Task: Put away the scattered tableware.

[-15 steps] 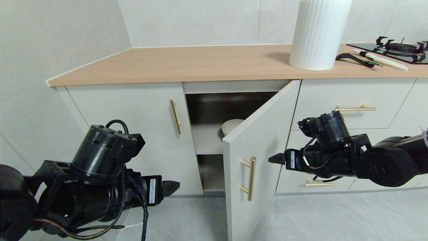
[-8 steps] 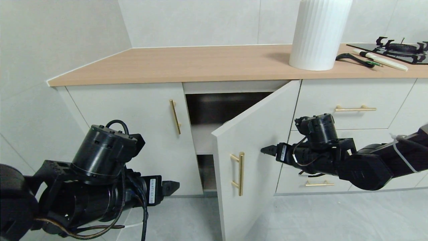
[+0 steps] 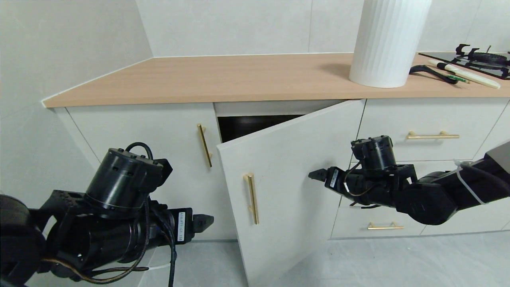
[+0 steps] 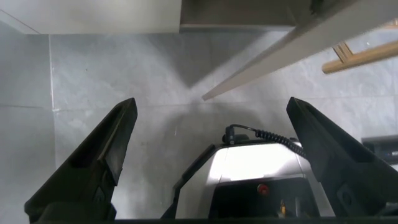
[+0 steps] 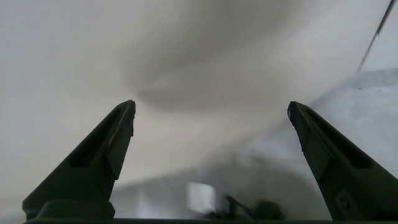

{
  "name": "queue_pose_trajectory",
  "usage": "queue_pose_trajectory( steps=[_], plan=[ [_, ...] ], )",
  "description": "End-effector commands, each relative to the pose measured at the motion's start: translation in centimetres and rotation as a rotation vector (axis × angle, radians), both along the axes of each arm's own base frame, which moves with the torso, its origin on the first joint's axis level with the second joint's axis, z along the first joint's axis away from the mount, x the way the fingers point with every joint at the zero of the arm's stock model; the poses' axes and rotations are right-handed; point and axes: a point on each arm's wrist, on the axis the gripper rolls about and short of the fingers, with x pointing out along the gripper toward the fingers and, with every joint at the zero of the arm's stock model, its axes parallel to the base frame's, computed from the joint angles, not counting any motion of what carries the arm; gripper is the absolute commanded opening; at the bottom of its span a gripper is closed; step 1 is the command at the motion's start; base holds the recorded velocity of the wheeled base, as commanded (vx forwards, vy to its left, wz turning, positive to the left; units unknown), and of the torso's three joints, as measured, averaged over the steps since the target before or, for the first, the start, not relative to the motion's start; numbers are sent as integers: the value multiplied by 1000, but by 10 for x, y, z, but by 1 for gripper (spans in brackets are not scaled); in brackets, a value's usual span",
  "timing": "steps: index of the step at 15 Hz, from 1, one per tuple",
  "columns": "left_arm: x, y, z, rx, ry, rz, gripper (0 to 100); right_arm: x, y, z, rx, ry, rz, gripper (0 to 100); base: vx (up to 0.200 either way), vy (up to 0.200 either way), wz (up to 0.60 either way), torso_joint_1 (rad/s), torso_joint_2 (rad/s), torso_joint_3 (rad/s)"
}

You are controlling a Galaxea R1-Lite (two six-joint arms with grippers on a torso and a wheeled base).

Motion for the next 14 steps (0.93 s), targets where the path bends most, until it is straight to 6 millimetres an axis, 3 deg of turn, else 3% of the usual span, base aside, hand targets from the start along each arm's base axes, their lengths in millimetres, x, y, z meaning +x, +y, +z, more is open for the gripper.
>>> queue_pose_trajectory(
  steps=[1,6,14],
  plan=[
    [0,0,0,1,2,0,100,9,2,1,24,-6,-38,100,0,0,0,0,0,0],
    [0,0,-1,3,5,-2,100,35,10,-4,56,-31,-189,100,0,0,0,0,0,0],
    [0,0,-1,4,6,0,100,58,12,-15,37,-66,-318,100,0,0,0,0,0,0]
  ],
)
